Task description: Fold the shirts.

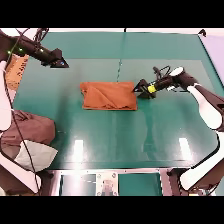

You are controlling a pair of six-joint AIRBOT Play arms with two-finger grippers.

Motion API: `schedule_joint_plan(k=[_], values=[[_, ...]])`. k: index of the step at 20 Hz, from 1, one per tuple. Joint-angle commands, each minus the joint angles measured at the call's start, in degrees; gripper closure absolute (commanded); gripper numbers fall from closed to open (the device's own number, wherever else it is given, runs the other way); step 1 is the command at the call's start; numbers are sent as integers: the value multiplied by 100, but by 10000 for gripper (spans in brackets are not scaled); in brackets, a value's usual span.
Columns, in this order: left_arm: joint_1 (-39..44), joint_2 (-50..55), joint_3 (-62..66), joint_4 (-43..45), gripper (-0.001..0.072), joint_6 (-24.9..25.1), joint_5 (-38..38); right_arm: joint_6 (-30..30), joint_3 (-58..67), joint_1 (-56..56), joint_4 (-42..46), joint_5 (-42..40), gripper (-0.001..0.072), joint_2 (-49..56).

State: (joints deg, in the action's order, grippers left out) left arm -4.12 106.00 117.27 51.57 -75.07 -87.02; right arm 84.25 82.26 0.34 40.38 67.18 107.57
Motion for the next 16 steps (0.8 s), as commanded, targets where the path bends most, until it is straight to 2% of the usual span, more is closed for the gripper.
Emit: schedule_joint_plan(k=[1, 2, 3, 4, 5, 10, 16], values=[[-2, -2, 2, 13, 686, -7, 9, -522, -92, 382, -1045, -264, 166, 315], [-2, -2, 2, 15, 686, -7, 4, -575, -90, 490, -1213, -352, 172, 323], [-2, -2, 2, 15, 686, -7, -4, -660, -72, 560, -1390, -396, 360, 323], [-2, -2, 2, 13, 687, -7, -9, -811, -2, 588, -1572, -367, 649, 321], [-2, -4, 2, 15, 686, -7, -9, -824, 146, 584, -1679, -271, 692, 319], [-2, -4, 2, 11, 686, -4, -59, -557, 1211, -68, -1244, 20, 694, -525], [-2, -2, 2, 11, 687, -4, -92, 629, 1685, -2203, 1207, 330, 696, -2234]])
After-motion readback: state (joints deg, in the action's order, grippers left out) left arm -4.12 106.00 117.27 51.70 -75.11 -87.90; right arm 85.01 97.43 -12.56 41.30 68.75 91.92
